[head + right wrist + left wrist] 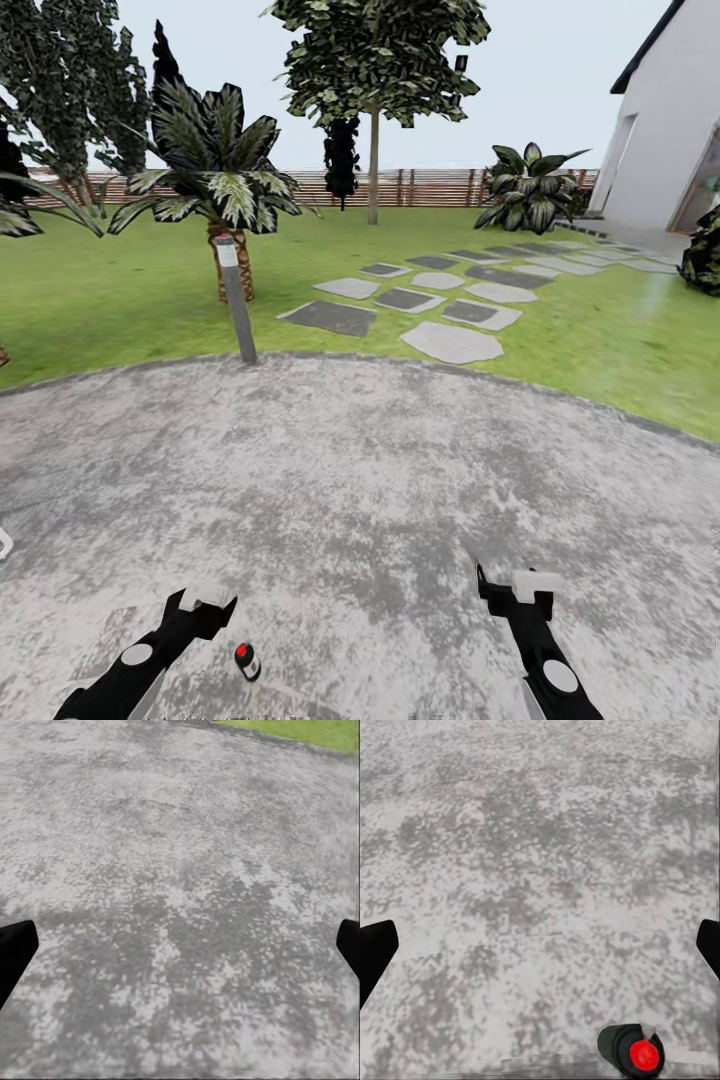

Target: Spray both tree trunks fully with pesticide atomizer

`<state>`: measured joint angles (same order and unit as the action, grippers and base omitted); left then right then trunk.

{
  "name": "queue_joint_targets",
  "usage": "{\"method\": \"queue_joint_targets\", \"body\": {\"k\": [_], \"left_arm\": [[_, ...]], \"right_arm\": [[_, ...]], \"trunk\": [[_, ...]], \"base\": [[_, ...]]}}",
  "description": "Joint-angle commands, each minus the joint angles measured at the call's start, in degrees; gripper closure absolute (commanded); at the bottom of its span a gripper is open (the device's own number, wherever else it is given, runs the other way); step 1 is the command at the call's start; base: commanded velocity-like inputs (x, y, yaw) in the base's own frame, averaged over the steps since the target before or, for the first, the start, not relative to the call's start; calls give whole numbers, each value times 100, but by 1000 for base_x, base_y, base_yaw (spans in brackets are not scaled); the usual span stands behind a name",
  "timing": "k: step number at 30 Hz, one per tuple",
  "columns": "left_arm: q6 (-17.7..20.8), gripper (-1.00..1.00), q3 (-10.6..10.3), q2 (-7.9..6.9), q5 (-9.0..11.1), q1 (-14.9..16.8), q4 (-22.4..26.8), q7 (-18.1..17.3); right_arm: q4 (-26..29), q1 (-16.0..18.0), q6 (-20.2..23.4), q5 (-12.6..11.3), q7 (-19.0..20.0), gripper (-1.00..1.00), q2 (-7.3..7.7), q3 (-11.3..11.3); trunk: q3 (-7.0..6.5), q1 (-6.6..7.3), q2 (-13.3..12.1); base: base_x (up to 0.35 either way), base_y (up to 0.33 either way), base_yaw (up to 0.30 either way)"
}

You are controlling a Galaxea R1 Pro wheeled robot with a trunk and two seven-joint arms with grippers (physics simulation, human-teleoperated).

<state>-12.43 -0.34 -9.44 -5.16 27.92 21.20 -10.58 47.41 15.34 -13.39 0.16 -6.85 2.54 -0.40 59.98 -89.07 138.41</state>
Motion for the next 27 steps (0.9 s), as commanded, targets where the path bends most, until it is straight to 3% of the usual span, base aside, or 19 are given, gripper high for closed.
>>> {"method": "queue_joint_targets", "body": {"k": [1,10,27], "left_arm": [[-30,-100,-3,0,-55,0,-2,4],[-31,-100,-7,4,-55,-1,-2,4],[-31,-100,-10,3,-55,2,-2,4]], "right_arm": [[-3,4,-15,2,-18,-100,0,5],[-3,4,-15,2,-18,-100,0,7],[-3,4,-22,2,-18,-100,0,14]], "trunk": [[4,4,2],[4,4,2],[4,4,2]], "base": [[-124,95,-262],[-26,20,-237],[-91,63,-10]]}}
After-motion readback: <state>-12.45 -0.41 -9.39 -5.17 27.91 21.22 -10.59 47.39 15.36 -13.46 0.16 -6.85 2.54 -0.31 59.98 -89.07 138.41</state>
